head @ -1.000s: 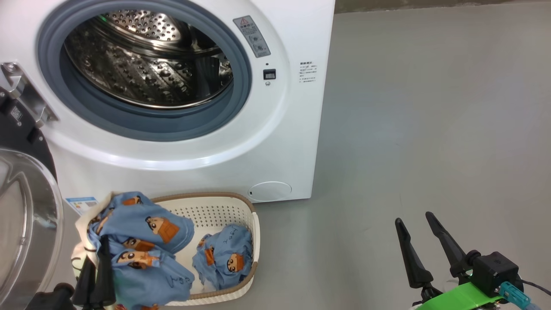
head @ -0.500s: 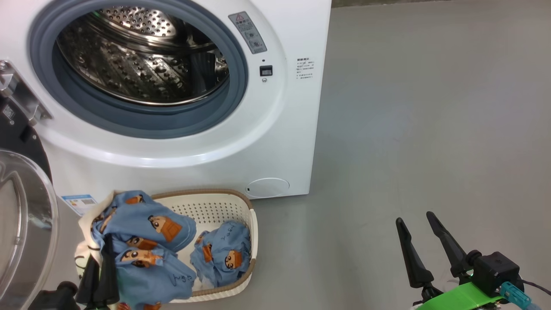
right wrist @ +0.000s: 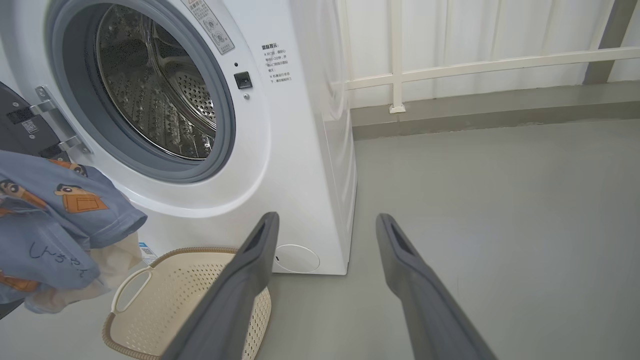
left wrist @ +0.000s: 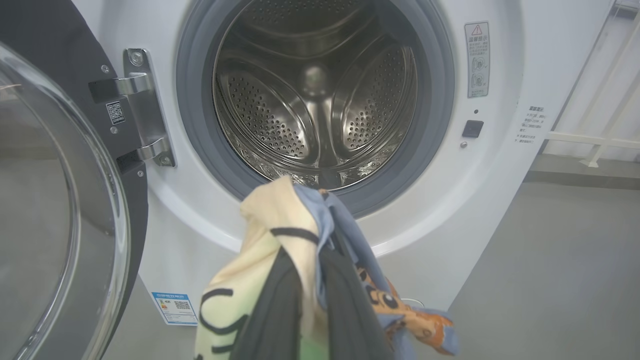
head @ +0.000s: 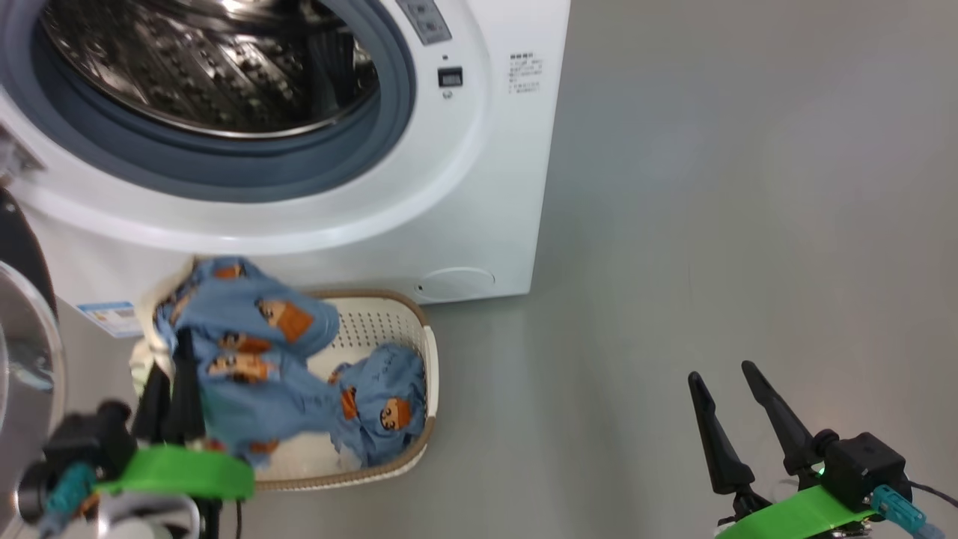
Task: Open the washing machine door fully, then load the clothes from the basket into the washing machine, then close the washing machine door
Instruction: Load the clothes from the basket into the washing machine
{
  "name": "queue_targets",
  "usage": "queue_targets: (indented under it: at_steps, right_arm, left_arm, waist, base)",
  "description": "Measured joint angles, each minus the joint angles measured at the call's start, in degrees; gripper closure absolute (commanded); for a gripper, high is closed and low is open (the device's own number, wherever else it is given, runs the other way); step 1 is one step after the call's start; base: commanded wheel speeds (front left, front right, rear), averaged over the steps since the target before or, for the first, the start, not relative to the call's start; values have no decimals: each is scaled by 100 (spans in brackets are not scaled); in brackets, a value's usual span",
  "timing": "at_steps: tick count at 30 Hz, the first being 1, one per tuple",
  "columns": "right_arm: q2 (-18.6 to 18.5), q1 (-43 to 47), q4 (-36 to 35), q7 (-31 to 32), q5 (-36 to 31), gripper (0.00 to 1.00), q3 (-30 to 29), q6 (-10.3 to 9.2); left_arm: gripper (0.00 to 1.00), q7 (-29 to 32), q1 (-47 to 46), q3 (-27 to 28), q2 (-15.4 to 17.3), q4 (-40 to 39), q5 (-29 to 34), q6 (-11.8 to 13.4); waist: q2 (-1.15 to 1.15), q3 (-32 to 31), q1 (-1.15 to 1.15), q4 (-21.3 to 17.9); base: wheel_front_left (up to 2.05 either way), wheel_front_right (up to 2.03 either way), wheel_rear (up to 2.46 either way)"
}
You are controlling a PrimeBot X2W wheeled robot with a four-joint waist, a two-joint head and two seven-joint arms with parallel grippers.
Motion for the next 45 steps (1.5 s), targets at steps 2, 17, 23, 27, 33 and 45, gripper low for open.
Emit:
queue_targets:
  at_steps: [2,17,23,27,33,45]
  right_arm:
    - [-13,-44,-2,0,0,0,1,0]
    - [-34,-610,-54,-1,3,0,20,0]
    - [-30,-701,-67,0,34,0,-14,0]
    - [-24,-818,-112,-1,35,0,-19,0]
    - [-27,-829,-147,-1,35,0,-59,0]
    - [-30,-1016,-321,-1,35,0,-87,0]
  left_arm:
    - [100,0,-296,9,31,164,-25,-34]
    - [100,154,-2767,-67,679,1458,65,-193]
    - [100,310,-3643,-182,810,2093,157,-194]
    - [100,339,-4209,-189,871,2548,151,-211]
    - [100,363,-4801,-231,968,3011,171,-210]
    - [100,850,-6401,-470,1085,3983,301,-249]
  waist:
    - [0,121,0,-17]
    - [0,950,0,-269]
    - [0,1221,0,-378]
    - [0,1419,0,-432]
    - [0,1703,0,-475]
    - [0,2526,0,-448]
  base:
    - [0,0,0]
    - [0,0,0]
    - [0,0,0]
    - [0,0,0]
    - [0,0,0]
    - [0,0,0]
